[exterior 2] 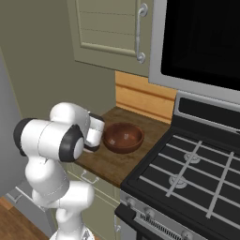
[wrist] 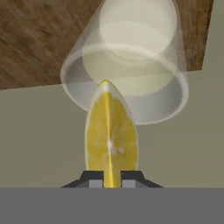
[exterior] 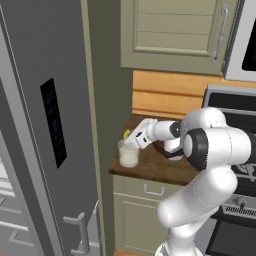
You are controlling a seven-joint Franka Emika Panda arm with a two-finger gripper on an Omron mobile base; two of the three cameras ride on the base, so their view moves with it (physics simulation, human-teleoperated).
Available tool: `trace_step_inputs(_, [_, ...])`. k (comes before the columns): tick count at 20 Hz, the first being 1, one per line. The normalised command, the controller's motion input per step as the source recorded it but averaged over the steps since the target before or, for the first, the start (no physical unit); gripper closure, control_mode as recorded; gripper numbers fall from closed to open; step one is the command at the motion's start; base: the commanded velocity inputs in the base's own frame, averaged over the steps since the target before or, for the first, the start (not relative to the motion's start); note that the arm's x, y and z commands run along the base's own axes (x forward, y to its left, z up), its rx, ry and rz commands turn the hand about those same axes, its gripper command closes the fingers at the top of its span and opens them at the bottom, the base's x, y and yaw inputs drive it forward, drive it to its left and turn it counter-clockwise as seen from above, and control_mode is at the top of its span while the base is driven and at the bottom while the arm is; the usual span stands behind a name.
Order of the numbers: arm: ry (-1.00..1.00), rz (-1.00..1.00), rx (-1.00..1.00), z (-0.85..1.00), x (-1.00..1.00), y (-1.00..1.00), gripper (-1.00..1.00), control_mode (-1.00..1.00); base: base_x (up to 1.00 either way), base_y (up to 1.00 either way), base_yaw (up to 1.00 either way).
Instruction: Grab a lemon wedge from the fridge and one ice cube from the ice bowl, and put them in the glass of lemonade.
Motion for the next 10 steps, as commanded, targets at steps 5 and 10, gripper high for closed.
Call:
trace_step_inputs(5, [0.00, 0.09, 0.00, -0.21, 0.07, 0.00, 1.00, -1.00, 0.00, 0.00, 0.00])
trace_step_inputs(10, [-0.01, 0.09, 0.00, -0.26, 0.20, -0.04, 1.00, -1.00, 0.00, 0.00, 0.00])
